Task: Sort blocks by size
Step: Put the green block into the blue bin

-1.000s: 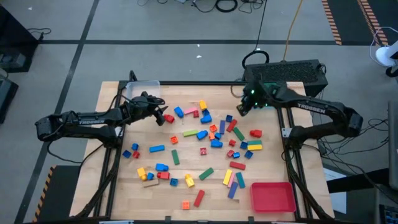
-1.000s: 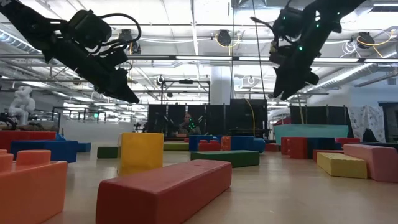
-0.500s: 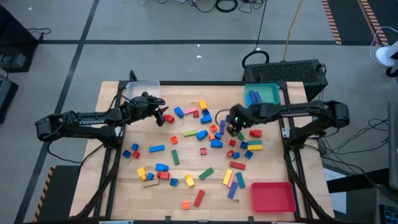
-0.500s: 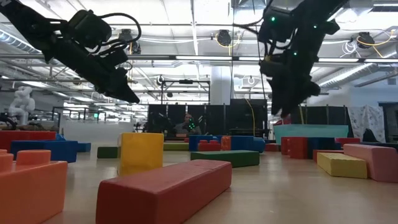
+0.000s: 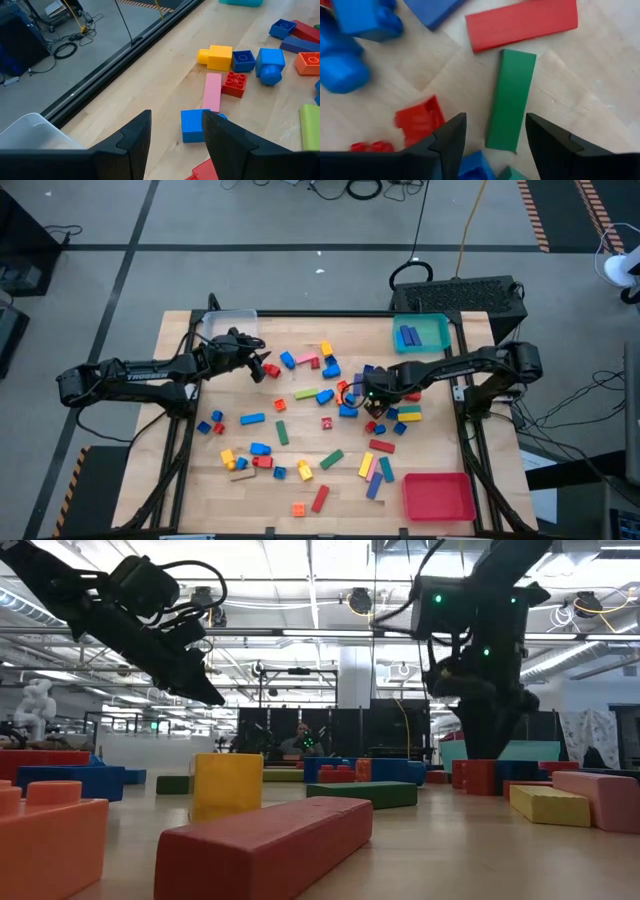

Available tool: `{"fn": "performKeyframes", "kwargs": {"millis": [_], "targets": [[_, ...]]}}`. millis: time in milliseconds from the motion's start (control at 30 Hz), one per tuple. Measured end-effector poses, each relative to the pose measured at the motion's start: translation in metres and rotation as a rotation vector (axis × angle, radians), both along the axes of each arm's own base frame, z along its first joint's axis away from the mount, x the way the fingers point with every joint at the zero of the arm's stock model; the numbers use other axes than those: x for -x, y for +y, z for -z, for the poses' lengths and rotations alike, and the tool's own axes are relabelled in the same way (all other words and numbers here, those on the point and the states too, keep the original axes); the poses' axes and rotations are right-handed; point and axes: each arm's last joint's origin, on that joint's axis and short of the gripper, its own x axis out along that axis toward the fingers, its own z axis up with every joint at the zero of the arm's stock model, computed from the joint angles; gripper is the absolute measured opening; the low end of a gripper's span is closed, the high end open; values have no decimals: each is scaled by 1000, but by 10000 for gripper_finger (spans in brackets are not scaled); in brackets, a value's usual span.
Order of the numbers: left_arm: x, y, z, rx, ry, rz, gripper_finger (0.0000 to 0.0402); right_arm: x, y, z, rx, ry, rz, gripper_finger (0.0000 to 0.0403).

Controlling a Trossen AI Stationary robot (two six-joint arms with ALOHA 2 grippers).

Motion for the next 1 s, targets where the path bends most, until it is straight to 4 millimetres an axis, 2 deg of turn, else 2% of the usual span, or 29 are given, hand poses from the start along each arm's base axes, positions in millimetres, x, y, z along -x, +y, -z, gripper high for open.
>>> {"fn": "performKeyframes", "kwargs": {"millis": [367,533,667,867,1000], "targets": [[0,0,0,2,-1,-1,177,-6,-2,26,46,114,-34,186],[0,0,0,1,-1,-2,177,-8,-2,27,40,99,-41,137],[0,0,0,1,-2,-2,177,-7,-2,24,40,82,-40,76],[0,0,0,14,-14,-11,177,-5,-3,15,43,35,-20,75],[0,0,0,14,-15,-12,177,-2,-9,0,50,-26,10,75]]}}
